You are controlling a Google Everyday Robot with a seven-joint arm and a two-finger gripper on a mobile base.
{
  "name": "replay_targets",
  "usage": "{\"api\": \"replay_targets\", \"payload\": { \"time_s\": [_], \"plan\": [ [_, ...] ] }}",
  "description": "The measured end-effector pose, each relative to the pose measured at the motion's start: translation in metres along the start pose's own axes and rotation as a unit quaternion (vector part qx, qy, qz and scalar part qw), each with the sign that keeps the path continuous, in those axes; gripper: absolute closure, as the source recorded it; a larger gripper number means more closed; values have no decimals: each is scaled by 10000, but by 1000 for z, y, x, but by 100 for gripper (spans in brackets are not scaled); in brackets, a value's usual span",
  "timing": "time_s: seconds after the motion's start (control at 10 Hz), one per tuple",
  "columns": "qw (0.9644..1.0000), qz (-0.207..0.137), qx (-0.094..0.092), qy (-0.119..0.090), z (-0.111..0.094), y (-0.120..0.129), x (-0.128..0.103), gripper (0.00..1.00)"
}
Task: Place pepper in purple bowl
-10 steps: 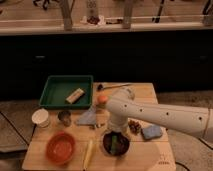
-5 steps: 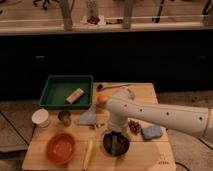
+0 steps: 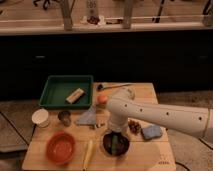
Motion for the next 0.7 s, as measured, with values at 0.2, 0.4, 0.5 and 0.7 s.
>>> {"api": "replay_targets", "payload": {
  "time_s": [0.2, 0.4, 0.5, 0.7],
  "plan": [
    [10000, -81, -20, -21, 1, -2, -1, 20],
    [9999, -135, -16, -37, 1, -2, -1, 20],
    [9999, -159, -14, -40, 1, -2, -1, 20],
    [9998, -172, -14, -51, 2, -2, -2, 20]
  ]
}}
